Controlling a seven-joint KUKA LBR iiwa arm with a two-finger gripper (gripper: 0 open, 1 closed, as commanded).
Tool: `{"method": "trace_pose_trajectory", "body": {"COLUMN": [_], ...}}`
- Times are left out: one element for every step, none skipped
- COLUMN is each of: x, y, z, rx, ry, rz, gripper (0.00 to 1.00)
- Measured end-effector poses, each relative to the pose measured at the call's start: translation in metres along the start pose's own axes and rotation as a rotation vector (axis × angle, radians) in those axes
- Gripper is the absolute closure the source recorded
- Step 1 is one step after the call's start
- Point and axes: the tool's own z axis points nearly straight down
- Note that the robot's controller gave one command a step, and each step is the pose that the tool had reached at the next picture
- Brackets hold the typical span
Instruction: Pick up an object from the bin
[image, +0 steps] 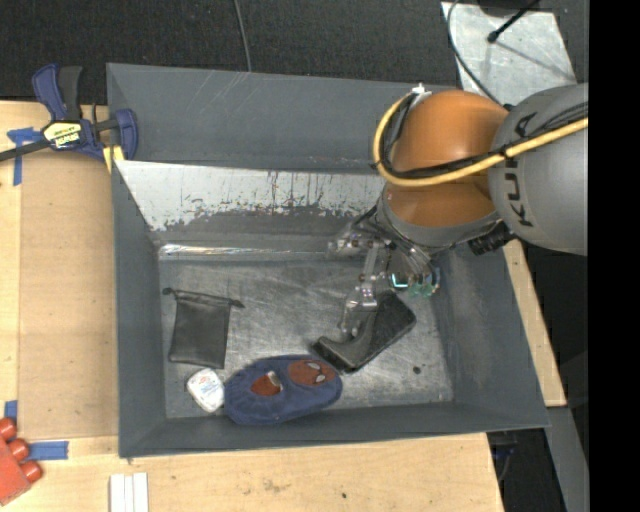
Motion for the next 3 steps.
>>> {"method": "trace_pose_trajectory", "body": {"x": [0.080, 0.078, 0.075], "y": [-0.023, -0.024, -0.024], "z": [0.063, 0.111, 0.107], "rx": [0.001, -0.001, -0.003], "ry": [0.002, -0.013, -0.027], "rz": [0.171, 0.100, 0.101], "gripper": [0.00, 0.00, 1.00]}}
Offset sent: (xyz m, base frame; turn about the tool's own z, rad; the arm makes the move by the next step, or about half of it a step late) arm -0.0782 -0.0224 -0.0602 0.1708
